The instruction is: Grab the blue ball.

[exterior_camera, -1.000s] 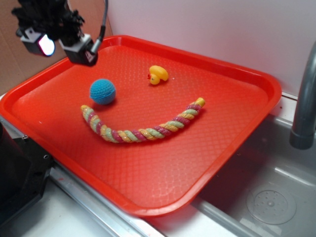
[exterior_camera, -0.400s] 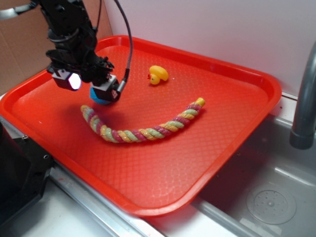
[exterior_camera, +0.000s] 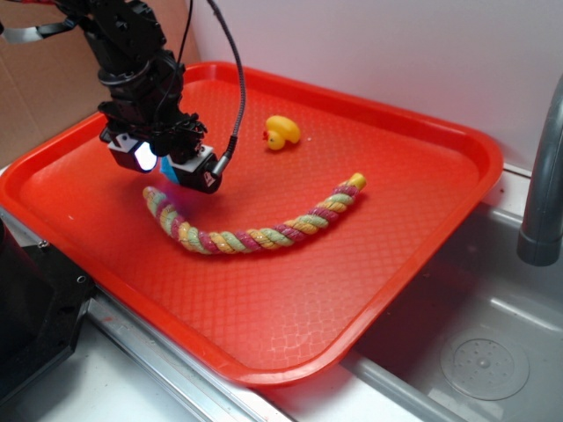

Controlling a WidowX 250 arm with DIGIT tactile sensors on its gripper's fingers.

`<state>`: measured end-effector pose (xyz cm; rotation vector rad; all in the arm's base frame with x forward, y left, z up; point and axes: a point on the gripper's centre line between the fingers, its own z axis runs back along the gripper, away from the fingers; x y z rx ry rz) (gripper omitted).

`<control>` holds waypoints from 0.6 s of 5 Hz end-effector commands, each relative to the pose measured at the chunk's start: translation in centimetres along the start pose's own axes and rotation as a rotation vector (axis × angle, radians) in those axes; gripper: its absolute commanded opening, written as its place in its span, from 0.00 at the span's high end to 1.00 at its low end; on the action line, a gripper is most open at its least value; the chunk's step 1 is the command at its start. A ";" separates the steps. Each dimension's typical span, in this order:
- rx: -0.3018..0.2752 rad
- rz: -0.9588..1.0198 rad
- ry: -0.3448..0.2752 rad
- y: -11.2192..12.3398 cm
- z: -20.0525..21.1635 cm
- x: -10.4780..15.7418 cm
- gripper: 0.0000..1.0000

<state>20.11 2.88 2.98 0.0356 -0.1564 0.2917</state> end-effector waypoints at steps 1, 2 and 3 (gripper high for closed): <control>0.020 0.047 -0.049 0.8 0.6 1.0 1.00; 0.143 0.000 -0.043 0.9 1.7 1.0 1.00; 0.186 -0.055 -0.005 0.3 4.3 1.2 1.00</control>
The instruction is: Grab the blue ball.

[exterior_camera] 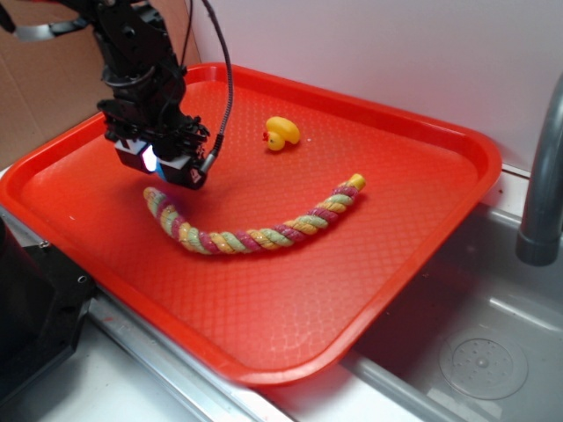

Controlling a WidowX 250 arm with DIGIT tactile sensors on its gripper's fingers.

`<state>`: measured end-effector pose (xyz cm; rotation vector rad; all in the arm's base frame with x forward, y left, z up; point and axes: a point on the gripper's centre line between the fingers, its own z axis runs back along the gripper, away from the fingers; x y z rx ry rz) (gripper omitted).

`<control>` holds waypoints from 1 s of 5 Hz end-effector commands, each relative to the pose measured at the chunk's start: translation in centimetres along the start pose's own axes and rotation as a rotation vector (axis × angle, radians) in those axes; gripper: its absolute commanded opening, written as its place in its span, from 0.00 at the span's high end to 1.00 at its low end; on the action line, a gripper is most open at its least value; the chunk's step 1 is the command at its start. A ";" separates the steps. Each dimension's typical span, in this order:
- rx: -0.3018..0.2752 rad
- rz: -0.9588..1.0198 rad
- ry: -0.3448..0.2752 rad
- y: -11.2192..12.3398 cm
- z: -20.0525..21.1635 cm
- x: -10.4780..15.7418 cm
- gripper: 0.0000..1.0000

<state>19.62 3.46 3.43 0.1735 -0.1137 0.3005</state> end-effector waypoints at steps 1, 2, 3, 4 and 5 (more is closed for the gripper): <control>0.016 -0.112 0.060 -1.1 7.5 1.3 1.00; -0.031 -0.125 0.051 -2.5 10.9 0.4 1.00; -0.130 -0.135 0.039 -3.3 15.2 -0.4 1.00; -0.199 -0.112 0.016 -3.0 18.1 -0.8 1.00; -0.227 -0.045 -0.020 -2.1 19.3 -1.4 1.00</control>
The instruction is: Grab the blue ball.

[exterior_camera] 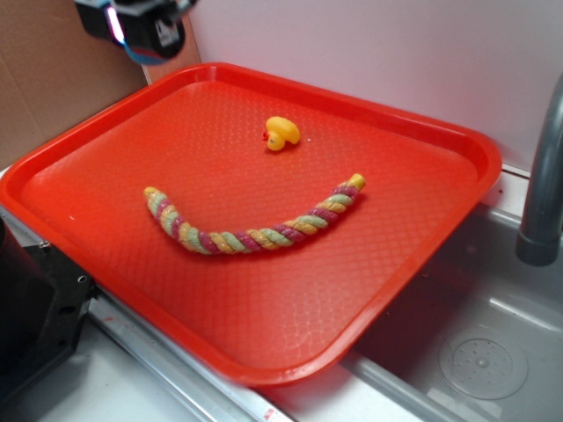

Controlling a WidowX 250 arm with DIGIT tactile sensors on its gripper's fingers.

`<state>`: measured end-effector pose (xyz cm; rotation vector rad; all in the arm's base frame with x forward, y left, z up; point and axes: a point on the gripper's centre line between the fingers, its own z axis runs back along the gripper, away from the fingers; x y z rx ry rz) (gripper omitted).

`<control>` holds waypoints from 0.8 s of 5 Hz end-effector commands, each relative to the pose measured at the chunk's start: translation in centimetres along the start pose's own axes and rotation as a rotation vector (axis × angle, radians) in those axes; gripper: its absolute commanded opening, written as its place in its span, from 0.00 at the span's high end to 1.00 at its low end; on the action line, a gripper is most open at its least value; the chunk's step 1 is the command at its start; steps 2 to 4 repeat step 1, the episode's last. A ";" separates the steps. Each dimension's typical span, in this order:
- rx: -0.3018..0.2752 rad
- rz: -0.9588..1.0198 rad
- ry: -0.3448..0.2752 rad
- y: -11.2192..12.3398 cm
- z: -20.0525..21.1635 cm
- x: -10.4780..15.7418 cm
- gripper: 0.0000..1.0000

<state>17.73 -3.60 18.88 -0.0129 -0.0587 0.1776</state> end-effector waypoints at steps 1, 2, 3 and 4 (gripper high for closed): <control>-0.065 0.104 -0.068 1.8 1.6 0.7 1.00; -0.065 0.104 -0.068 1.8 1.6 0.7 1.00; -0.065 0.104 -0.068 1.8 1.6 0.7 1.00; -0.065 0.104 -0.068 1.8 1.6 0.7 1.00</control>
